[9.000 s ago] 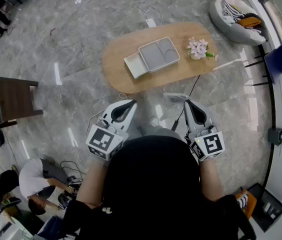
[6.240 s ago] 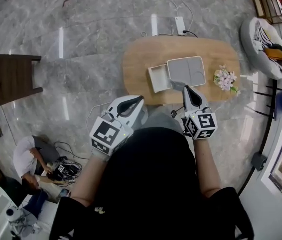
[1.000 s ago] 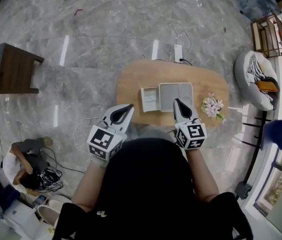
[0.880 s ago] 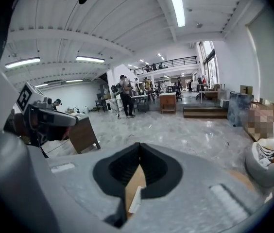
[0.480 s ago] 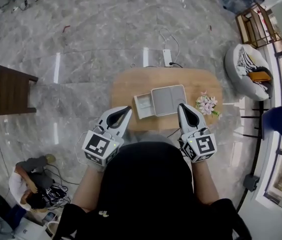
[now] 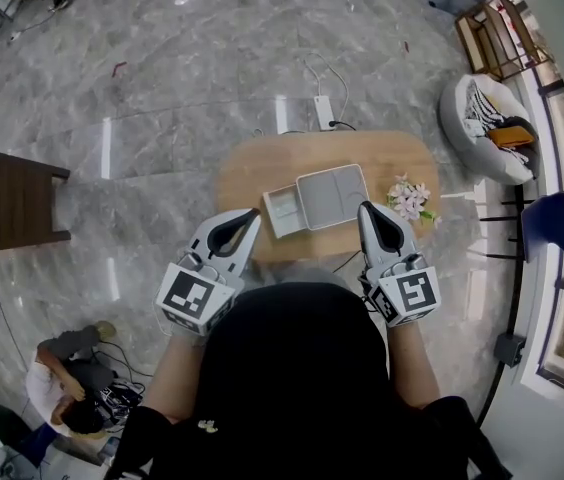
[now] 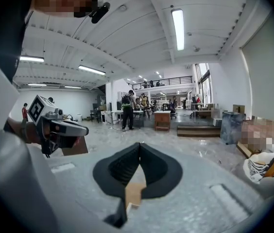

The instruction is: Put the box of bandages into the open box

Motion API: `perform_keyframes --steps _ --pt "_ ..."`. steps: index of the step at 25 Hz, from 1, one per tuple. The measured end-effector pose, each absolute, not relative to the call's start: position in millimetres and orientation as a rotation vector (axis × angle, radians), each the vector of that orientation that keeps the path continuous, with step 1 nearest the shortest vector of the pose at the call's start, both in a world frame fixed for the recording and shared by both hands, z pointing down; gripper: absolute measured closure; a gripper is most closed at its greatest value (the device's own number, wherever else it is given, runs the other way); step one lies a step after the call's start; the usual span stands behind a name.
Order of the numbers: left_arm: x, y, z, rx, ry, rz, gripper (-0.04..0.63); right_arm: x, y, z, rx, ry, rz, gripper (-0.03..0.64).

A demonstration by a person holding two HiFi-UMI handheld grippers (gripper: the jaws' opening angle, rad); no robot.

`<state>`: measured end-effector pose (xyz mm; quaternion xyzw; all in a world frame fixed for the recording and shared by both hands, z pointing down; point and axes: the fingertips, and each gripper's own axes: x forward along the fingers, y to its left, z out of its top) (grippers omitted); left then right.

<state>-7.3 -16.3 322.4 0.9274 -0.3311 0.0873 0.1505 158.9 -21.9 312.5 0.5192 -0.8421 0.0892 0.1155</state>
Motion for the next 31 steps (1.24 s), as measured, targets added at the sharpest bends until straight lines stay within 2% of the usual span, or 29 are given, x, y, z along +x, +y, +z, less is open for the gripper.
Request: perform_keyframes --steps 31 --pt "-4.3 -17.1 323.9 2.741 -0.836 0.258 0.584 150.3 -8.2 324.2 1.558 -2.401 0.299 0.618"
